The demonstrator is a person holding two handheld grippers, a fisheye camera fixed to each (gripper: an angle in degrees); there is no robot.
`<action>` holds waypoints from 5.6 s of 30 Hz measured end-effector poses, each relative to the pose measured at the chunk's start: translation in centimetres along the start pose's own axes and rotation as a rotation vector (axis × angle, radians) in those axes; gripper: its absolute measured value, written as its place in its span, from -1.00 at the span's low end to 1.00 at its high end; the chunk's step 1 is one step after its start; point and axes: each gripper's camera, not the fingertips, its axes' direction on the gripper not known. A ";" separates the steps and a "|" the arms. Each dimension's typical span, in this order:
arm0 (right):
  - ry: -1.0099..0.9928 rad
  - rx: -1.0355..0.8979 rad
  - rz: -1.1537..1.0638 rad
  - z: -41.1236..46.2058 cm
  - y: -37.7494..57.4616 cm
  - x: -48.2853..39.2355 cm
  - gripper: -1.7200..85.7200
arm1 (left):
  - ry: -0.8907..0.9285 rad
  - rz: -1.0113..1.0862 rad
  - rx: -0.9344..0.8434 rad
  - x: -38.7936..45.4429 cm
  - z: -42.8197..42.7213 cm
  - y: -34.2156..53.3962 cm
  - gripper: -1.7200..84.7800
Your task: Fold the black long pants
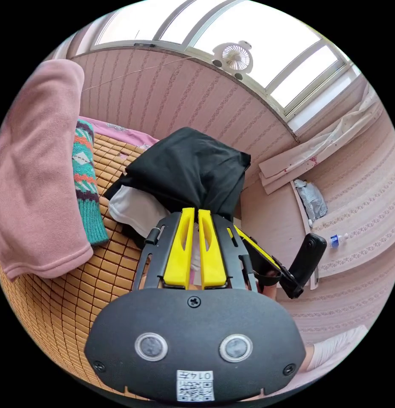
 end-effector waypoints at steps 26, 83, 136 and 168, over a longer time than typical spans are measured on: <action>-0.562 -0.860 -0.515 6.2 29.9 -40.0 -0.95 | -0.188 -0.506 0.445 -11.4 -44.4 58.6 -0.98; 0.232 -1.156 -0.896 28.8 47.0 -34.8 -0.68 | -0.491 -0.839 0.038 -26.3 -49.6 65.8 -0.72; -0.306 -1.159 -1.093 35.5 54.9 -49.2 -0.81 | -0.244 -0.782 0.320 -0.9 -51.7 77.1 -0.98; -0.443 0.066 -1.075 -3.6 -0.2 -72.8 -0.95 | 0.007 0.440 1.208 34.0 -83.2 54.4 -0.98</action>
